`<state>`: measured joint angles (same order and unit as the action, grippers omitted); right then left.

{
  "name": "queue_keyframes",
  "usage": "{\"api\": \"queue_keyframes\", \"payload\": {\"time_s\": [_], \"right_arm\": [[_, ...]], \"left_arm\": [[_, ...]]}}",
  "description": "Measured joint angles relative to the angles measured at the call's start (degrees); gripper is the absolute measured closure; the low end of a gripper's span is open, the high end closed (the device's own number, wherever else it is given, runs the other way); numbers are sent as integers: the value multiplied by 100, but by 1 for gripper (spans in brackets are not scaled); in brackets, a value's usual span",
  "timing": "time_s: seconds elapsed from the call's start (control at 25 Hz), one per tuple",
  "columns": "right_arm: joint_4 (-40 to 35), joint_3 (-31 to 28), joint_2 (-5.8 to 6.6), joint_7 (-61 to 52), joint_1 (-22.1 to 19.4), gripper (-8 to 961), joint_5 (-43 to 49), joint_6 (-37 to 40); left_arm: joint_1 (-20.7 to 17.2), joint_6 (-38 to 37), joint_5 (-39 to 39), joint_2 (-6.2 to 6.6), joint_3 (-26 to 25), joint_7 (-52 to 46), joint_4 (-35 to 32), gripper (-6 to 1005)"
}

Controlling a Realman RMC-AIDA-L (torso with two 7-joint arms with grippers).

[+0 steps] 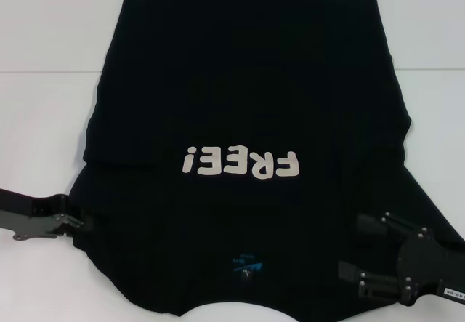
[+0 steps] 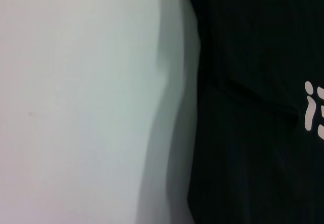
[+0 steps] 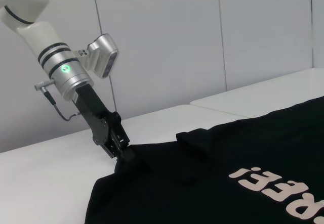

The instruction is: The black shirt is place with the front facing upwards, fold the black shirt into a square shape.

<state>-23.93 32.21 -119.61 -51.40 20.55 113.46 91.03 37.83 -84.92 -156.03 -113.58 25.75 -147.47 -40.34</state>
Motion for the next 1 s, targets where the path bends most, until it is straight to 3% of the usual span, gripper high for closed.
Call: {"api": "queue_keyframes", "payload": {"time_s": [0.36, 0.48, 0.64, 0.76, 0.8, 0.92, 1.0], "right_arm": [[-79, 6, 6, -345, 9, 10, 5, 5], [-529, 11, 45, -1341, 25, 10, 19, 35], [-1808, 64, 134, -3790, 0, 10, 277, 197], [-2565, 64, 430, -5670, 108, 10, 815, 439], [-2713, 55, 626, -6519, 213, 10, 1094, 520], [-2646, 35, 1041, -7982, 479, 10, 1700, 643], [-2573, -26, 1228, -8538, 660, 10, 2082, 769]], "left_arm": [[-12, -11, 37, 6, -52, 63, 0, 830], [-13, -57, 97, 22, -152, 202, 1, 896], [-20, -141, 211, 43, -344, 502, 17, 950], [-21, -207, 265, 52, -375, 684, 11, 962], [-21, -223, 281, 56, -380, 747, 6, 962], [-28, -310, 353, 73, -424, 934, -41, 961], [-35, -352, 384, 80, -470, 1013, -92, 961]]}}
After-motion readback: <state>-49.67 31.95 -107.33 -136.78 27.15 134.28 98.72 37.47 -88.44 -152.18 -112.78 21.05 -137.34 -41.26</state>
